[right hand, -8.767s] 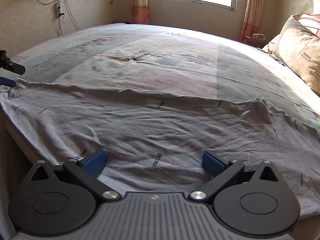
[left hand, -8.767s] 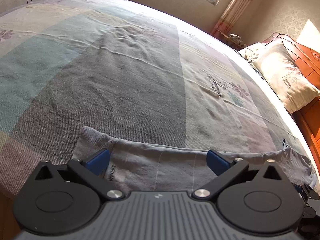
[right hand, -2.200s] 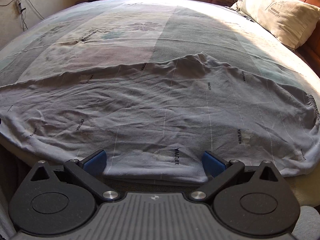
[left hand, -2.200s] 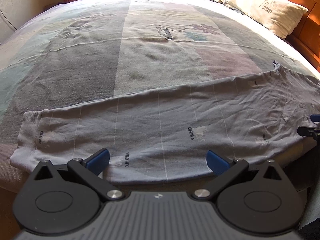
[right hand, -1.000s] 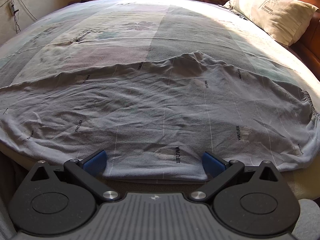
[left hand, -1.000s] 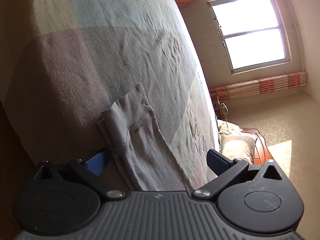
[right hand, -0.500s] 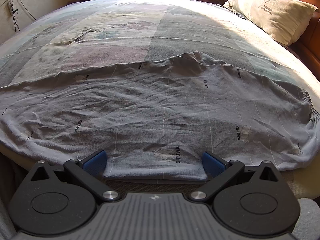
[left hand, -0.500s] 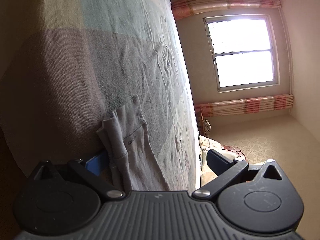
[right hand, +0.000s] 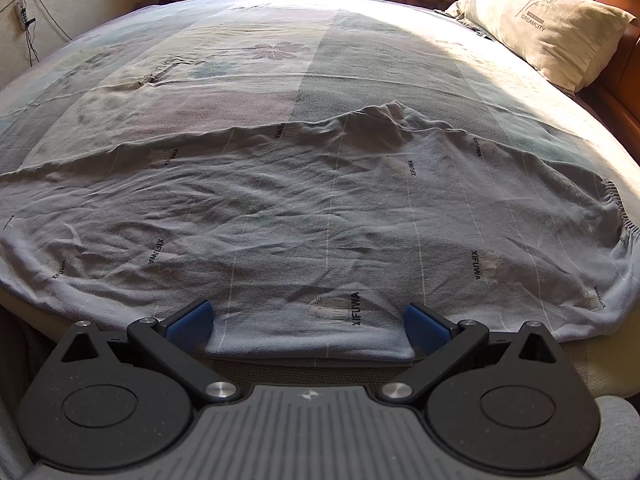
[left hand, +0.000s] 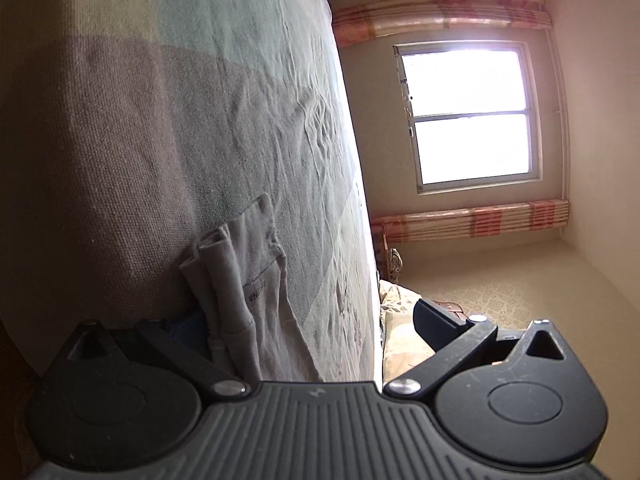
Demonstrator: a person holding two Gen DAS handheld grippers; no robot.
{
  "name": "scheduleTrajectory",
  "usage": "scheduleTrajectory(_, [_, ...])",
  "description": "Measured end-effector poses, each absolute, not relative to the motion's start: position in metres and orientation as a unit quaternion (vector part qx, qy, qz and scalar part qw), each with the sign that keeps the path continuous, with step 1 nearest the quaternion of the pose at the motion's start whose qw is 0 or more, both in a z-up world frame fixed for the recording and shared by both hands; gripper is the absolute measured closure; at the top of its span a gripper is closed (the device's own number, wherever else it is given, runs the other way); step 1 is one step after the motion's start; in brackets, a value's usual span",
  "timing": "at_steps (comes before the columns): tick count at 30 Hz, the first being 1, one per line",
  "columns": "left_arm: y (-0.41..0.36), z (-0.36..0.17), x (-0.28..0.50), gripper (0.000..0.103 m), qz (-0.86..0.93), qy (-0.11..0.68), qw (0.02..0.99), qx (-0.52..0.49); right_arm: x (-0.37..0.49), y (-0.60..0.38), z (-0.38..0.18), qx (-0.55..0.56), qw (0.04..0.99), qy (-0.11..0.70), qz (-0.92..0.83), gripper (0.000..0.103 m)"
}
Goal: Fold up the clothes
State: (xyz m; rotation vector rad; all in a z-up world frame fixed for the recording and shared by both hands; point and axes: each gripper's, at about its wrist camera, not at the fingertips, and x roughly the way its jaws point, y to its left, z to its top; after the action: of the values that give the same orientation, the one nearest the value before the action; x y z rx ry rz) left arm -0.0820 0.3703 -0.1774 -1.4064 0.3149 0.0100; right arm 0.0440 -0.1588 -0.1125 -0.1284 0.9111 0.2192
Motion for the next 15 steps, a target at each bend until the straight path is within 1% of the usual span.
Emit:
scheduleTrajectory(7, [0.373, -0.167, -0.074, 0.001, -0.014, 0.195, 0.767, -0.612, 0.043, -0.157, -0.113, -0.063, 0.891, 0.437, 0.104, 0.0])
scheduleTrajectory(11, [0.371, -0.169, -0.082, 0.001, 0.0, 0.183, 0.765, -0.618, 0.043, -0.157, -0.113, -0.063, 0.892, 0.436, 0.104, 0.0])
scheduleTrajectory(15, [0.365, -0.161, -0.086, 0.001, -0.002, 0.189, 0.776, -0.602, 0.044, -0.157, -0.113, -0.064, 0.891, 0.437, 0.104, 0.0])
